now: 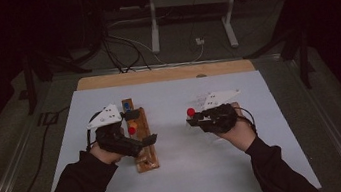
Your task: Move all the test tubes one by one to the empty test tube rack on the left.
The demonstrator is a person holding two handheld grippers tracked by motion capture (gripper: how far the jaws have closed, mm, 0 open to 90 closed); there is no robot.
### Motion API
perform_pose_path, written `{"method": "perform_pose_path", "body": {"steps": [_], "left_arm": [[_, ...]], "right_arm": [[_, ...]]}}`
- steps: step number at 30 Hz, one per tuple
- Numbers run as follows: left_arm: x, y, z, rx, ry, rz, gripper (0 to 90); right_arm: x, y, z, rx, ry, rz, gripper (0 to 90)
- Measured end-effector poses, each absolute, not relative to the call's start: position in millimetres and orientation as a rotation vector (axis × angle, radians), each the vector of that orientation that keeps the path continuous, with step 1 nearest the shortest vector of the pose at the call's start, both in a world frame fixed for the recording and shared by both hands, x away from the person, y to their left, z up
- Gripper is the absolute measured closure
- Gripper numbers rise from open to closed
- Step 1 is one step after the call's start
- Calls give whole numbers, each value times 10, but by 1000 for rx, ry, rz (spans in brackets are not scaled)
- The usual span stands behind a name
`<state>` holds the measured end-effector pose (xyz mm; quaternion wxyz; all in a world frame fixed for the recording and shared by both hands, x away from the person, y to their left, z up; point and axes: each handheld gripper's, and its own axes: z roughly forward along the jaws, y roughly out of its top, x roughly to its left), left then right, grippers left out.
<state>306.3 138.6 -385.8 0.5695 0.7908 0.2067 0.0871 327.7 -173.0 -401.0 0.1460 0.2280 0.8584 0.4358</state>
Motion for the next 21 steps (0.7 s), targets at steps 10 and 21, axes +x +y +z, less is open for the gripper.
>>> {"method": "perform_pose_path", "body": {"steps": [10,21], "left_arm": [[3069,1042,-3999,1919,442,181,66],[3066,795,-4129,1951,393,161,364]], "right_arm": [[3093,-1650,-4170,639,2529,1273,757],[2993,-1509,-4281,592,2582,1273,757]]}}
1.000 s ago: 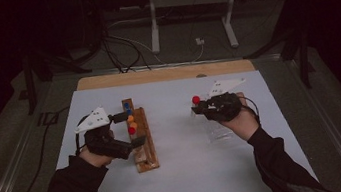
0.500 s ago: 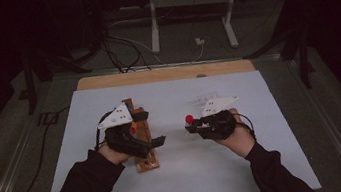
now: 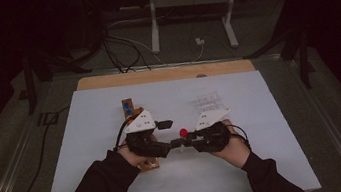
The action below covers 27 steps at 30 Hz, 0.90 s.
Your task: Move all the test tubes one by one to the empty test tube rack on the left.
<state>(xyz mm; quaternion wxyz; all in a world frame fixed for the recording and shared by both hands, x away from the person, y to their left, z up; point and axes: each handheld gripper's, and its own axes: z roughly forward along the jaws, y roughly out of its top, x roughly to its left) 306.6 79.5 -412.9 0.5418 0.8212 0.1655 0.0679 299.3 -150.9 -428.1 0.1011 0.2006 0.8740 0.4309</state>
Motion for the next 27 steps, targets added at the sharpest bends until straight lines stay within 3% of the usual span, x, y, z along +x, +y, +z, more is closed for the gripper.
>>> {"method": "perform_pose_path", "body": {"steps": [16,27], "left_arm": [[3065,658,-4165,2002,349,194,702],[3072,661,-4101,1995,333,207,719]], "right_arm": [[2984,-1492,-4293,586,2586,1280,757],[2971,-1521,-4259,590,2562,1304,748]]}}
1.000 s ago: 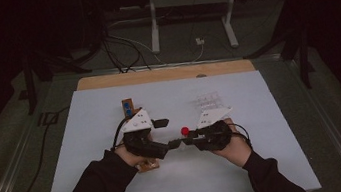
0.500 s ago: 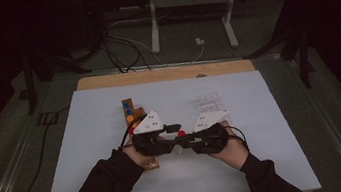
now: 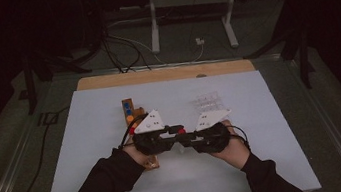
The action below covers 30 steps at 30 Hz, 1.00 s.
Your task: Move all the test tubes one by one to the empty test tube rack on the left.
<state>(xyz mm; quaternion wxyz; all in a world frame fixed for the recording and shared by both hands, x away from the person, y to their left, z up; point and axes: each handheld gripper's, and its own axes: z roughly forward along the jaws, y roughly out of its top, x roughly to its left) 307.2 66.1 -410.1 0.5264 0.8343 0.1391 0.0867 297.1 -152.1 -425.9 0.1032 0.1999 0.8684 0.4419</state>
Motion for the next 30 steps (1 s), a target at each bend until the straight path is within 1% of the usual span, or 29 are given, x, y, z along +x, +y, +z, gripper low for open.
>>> {"method": "perform_pose_path", "body": {"steps": [1,8,13,16,17,21,24,26,30], "left_arm": [[3077,665,-4095,1994,332,206,719],[3087,745,-4027,1975,349,227,720],[3092,846,-3939,1966,361,248,719],[3095,918,-3876,1949,375,254,719],[3093,939,-3860,1947,378,258,719],[3070,1025,-3817,1943,390,278,720],[3058,1104,-3786,1946,401,289,719],[3051,1168,-3761,1947,410,300,719],[3026,1292,-3710,1945,421,321,719]], "right_arm": [[2970,-1530,-4250,589,2557,1306,744],[2957,-1626,-4210,607,2501,1329,619],[2957,-1738,-4222,646,2477,1347,508],[2948,-1786,-4237,673,2461,1352,432],[2947,-1800,-4242,678,2456,1352,393],[2943,-1868,-4251,713,2431,1370,318],[2934,-1904,-4256,734,2422,1373,228],[2929,-1929,-4261,759,2409,1368,154],[2937,-1988,-4272,816,2383,1382,51]]}}
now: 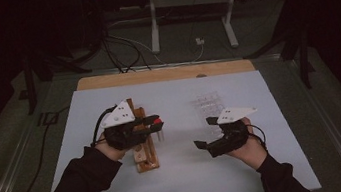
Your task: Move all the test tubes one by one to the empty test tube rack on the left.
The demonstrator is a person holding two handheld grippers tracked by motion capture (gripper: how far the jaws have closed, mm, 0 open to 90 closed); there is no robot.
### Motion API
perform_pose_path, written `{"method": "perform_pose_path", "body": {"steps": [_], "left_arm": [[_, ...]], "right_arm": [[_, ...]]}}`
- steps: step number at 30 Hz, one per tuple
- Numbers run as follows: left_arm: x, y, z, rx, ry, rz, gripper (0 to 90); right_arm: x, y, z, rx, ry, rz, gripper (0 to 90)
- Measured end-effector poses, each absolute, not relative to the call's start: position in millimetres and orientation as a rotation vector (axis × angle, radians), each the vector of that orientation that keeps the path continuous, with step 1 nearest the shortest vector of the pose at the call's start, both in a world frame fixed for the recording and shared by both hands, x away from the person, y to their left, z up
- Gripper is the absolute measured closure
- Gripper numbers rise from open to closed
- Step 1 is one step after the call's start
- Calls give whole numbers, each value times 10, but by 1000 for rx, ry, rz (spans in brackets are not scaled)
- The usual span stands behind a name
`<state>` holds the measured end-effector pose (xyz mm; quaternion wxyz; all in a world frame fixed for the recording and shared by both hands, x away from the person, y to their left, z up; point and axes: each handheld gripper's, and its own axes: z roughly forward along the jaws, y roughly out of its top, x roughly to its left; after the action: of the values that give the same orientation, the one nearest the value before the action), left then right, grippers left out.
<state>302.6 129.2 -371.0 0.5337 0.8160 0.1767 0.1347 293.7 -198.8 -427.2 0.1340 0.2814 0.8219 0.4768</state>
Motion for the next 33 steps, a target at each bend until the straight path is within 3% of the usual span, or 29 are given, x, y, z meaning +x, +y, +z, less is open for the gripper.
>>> {"method": "perform_pose_path", "body": {"steps": [3,20,33], "left_arm": [[3006,1383,-3683,1940,437,338,719],[2906,1804,-3747,1922,515,379,719],[2928,1816,-4059,1953,560,367,719]], "right_arm": [[2943,-2027,-4286,813,2391,1405,0],[2912,-2019,-4307,793,2391,1405,0],[2898,-2033,-4306,785,2386,1425,1]]}}
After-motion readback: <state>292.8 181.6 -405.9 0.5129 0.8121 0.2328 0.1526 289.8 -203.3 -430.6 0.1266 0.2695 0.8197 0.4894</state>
